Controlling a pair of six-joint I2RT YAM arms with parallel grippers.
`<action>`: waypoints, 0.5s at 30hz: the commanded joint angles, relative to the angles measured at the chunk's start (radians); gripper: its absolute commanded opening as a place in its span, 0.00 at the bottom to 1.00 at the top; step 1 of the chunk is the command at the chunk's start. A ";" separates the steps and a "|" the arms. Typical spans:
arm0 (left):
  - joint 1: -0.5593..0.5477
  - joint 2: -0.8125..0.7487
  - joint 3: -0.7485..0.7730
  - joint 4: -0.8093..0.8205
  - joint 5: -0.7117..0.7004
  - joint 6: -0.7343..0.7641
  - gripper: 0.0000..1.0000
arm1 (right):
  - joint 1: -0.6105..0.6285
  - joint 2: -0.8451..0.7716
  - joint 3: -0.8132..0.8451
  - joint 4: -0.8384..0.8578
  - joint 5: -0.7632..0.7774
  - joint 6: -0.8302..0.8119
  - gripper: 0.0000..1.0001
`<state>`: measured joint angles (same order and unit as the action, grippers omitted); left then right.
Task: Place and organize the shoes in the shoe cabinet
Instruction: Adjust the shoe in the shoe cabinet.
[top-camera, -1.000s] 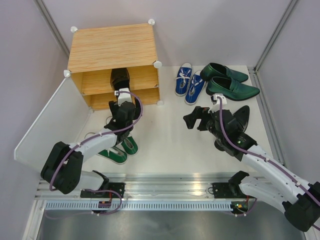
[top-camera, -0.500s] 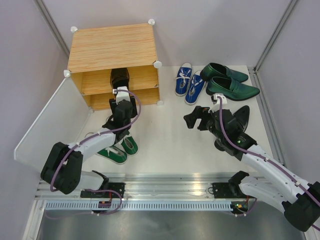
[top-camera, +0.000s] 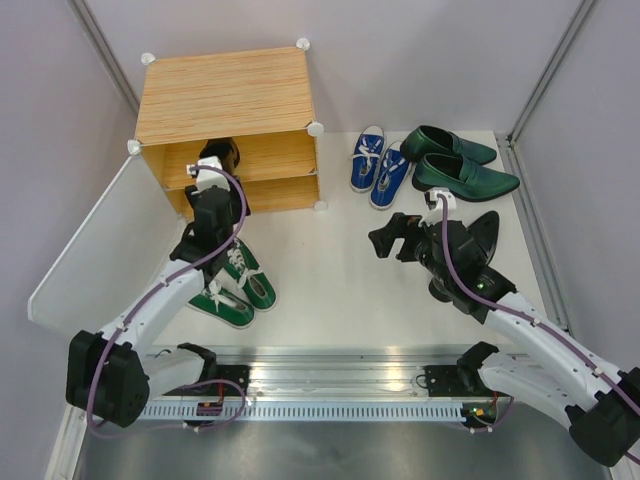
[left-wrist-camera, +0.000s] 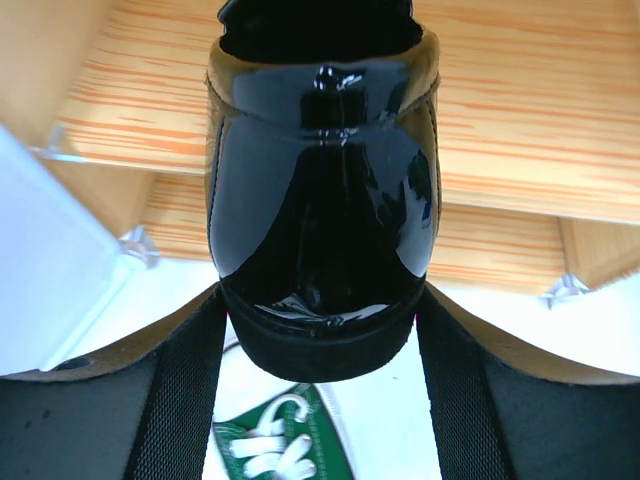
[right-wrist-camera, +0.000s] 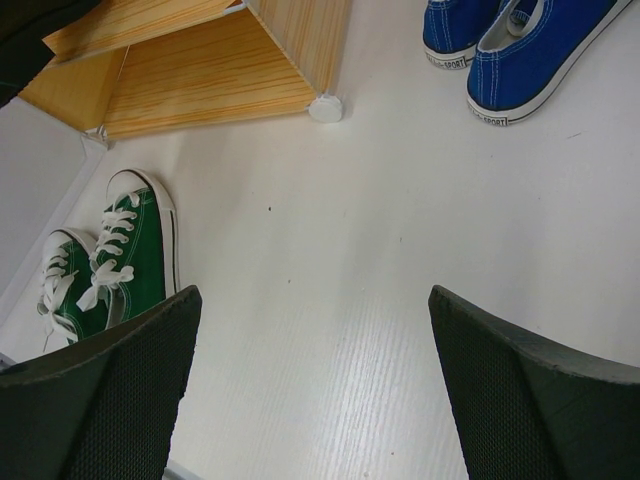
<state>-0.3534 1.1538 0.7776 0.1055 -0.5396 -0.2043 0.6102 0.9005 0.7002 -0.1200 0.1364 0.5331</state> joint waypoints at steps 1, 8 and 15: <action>0.063 -0.045 0.078 -0.067 -0.014 -0.018 0.02 | -0.004 -0.025 -0.011 0.025 0.017 -0.015 0.97; 0.215 -0.006 0.182 -0.196 0.079 -0.021 0.02 | -0.004 -0.044 -0.016 0.025 0.026 -0.018 0.97; 0.295 0.006 0.209 -0.170 0.171 0.049 0.02 | -0.004 -0.091 -0.031 0.025 0.049 -0.024 0.97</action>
<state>-0.0917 1.1687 0.9417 -0.1249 -0.4042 -0.2005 0.6102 0.8349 0.6754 -0.1204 0.1600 0.5259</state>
